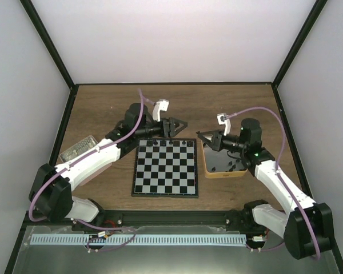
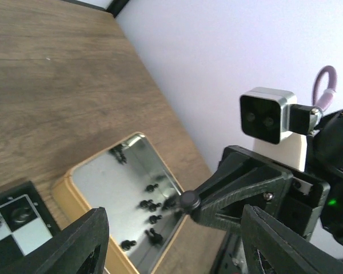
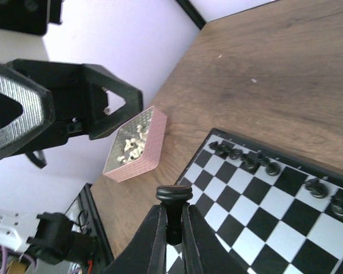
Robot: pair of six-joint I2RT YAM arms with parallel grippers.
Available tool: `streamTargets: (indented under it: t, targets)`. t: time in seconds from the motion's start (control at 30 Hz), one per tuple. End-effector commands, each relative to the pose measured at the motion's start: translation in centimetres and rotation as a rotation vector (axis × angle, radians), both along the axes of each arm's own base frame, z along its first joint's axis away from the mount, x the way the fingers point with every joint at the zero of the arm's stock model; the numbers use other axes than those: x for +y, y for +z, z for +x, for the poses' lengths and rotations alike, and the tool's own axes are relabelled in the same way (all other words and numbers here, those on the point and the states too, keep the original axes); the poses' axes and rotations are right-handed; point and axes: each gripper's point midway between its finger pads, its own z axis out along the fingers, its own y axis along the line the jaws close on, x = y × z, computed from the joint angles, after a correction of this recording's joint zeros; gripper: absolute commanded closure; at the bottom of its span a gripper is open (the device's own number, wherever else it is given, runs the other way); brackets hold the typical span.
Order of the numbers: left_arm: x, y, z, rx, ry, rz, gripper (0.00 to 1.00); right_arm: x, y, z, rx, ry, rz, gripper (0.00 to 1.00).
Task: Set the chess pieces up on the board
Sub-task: Place the chess piece on the chessboard.
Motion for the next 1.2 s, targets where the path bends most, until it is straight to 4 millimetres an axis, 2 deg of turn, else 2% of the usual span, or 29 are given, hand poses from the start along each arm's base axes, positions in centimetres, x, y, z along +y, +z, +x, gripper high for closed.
streamTargets:
  t: [0.0,0.2,0.43,0.63,0.83,1.07,1.13,1.17]
  targets:
    - [-1.4,0.3,-1.2,0.047,-0.111,-0.083,0.35,2.1,2.0,-1.9,-0.082,0.140,0.032,0.98]
    - [-2.5,0.1,-3.0,0.144,-0.234,-0.193,0.45,3.7,2.4,-1.8,-0.098,0.179,0.025,0.98]
    - [-2.3,-1.7,-3.2,0.202,-0.216,-0.183,0.52,4.6,3.1,-1.3,-0.110,0.196,0.037,0.98]
    - [-2.3,-2.3,-3.0,0.233,-0.199,-0.187,0.58,5.1,3.4,-1.6,-0.125,0.220,0.041,0.98]
    - [-2.5,-2.0,-2.8,0.287,-0.188,-0.256,0.72,5.2,3.1,-1.8,-0.127,0.226,0.031,0.98]
    - [-2.4,-2.7,-2.7,0.311,-0.173,-0.248,0.87,5.3,3.3,-1.6,-0.133,0.217,0.028,0.97]
    - [-2.4,-2.8,-2.6,0.314,-0.165,-0.244,0.90,5.2,3.5,-1.5,-0.137,0.207,0.030,0.94]
    - [-2.4,-2.8,-2.5,0.316,-0.161,-0.243,0.91,5.1,3.6,-1.4,-0.138,0.199,0.030,0.88]
